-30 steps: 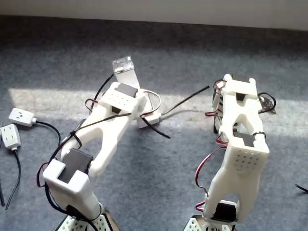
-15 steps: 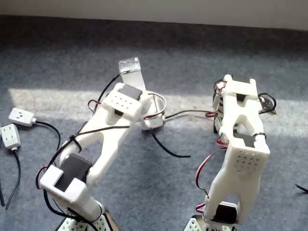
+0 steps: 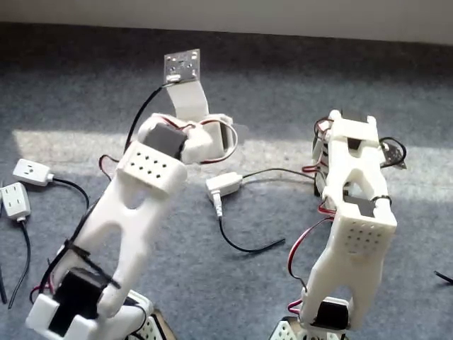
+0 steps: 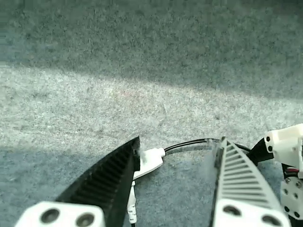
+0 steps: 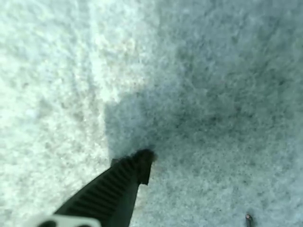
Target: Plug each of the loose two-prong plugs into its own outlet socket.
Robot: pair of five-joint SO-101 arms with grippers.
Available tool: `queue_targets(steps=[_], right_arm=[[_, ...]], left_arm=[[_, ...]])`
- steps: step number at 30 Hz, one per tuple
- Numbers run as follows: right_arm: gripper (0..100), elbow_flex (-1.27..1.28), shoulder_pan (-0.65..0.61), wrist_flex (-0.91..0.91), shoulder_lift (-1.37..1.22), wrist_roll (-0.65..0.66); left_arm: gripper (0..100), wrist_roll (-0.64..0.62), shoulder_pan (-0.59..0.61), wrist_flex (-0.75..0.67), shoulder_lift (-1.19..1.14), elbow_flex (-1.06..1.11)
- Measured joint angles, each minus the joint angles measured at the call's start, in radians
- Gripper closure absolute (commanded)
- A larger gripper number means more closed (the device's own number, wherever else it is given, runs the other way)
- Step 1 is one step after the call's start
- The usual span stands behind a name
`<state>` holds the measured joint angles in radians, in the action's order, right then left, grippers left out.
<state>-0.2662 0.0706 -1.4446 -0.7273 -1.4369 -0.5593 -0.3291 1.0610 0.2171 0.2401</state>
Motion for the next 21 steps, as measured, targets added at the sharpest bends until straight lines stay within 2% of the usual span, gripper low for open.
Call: queue_targets(steps=[6,12,17,21], right_arm=[[38.2,0.000,0.000,0.000,0.000,0.000],[38.2,0.000,0.000,0.000,0.000,0.000],[38.2,0.000,0.000,0.000,0.000,0.000],[38.2,-0.008,0.000,0.000,-0.003,0.000]], left_arm=[[73,0.005,0.057,0.041,0.184,0.015],[73,0.008,0.195,0.143,0.342,0.092],[73,0.008,0.296,0.187,0.483,0.258],[73,0.008,0.318,0.167,0.624,0.420]])
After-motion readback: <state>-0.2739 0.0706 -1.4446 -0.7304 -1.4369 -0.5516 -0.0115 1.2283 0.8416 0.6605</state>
